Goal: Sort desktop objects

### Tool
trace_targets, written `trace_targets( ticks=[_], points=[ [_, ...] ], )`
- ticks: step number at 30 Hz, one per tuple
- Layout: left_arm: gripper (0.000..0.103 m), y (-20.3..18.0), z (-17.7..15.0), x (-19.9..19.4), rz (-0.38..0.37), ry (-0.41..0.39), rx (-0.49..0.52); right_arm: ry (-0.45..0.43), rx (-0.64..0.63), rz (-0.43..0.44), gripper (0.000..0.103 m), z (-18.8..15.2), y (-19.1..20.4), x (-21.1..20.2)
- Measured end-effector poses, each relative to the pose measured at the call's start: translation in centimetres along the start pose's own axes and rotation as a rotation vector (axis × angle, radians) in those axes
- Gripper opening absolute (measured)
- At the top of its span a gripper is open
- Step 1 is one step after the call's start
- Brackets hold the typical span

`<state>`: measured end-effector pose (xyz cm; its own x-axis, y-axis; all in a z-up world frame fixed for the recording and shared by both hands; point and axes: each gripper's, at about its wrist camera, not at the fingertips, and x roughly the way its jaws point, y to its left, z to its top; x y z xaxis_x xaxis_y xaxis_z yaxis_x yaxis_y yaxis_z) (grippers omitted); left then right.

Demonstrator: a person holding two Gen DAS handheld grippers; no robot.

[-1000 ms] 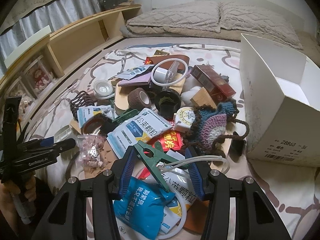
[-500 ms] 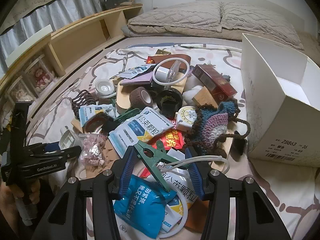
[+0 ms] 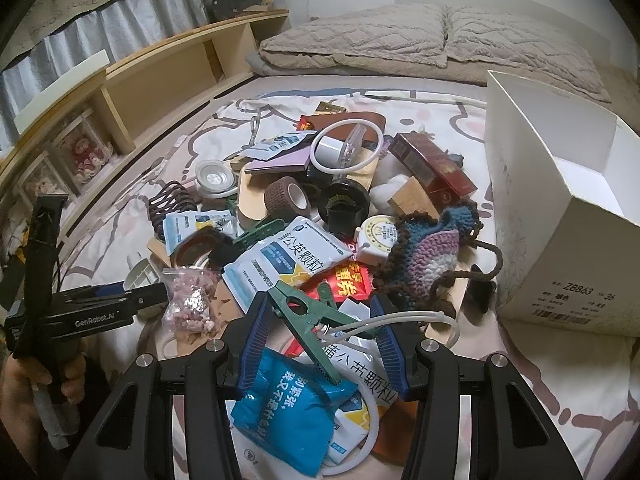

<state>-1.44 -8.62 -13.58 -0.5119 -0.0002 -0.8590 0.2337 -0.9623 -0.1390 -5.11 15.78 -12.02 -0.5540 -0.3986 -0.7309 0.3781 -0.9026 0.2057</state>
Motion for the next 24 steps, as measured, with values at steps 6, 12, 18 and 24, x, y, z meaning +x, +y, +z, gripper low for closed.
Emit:
trace_targets(
  ticks=[6,12,18,24],
  points=[
    [0.067,0.1,-0.2,-0.6,-0.016,-0.005,-0.001,-0.005,0.002,-0.004,0.052,0.0,-0.1,-0.1],
    [0.067,-0.4,-0.9,-1.7,-0.025,-0.033,0.024,-0.007,0.000,-0.006,0.052,0.0,0.0,-0.2],
    [0.067,-0.6,-1.1,-2.5,-0.015,-0.062,0.031,-0.016,0.000,-0.007,0.052,0.0,0.0,-0.5],
    [0.067,-0.2,-1.2,-3.4,-0.040,-0.083,0.009,-0.047,0.012,0.026,0.052,0.4,0.4,-1.6]
  ],
)
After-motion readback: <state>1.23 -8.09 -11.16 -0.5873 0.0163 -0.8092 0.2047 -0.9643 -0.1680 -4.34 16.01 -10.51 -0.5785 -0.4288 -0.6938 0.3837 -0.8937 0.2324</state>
